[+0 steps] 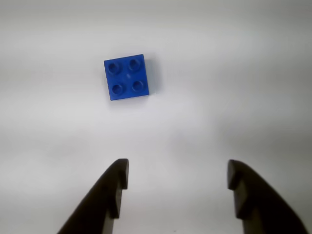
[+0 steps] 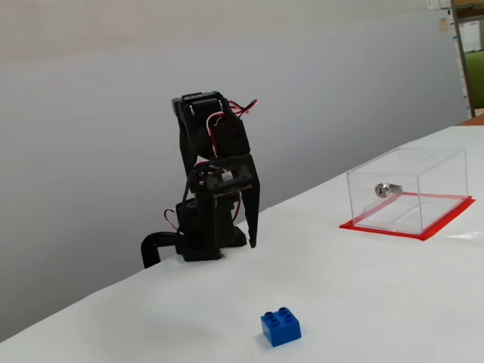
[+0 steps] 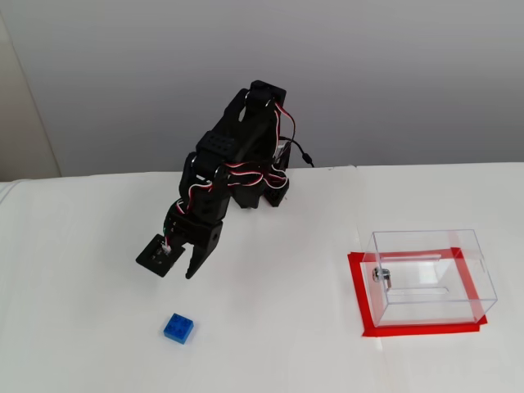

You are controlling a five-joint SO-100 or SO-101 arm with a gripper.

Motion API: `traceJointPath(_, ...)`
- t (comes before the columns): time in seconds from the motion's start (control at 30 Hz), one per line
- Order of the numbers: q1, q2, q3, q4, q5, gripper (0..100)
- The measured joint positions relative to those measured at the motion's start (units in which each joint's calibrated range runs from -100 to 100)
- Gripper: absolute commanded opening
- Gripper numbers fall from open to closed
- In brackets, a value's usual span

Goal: Pick the blue lego brick and place it into the transparent box

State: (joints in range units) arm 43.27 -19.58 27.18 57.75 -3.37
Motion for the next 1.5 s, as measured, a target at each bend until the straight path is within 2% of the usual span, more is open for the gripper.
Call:
traceJointPath(0.9,-4.5,20.0,-15.3,-0.1,-0.1,29)
traceJointPath(1.5,-7.1,29.0,-17.0,-8.0,-0.1,29)
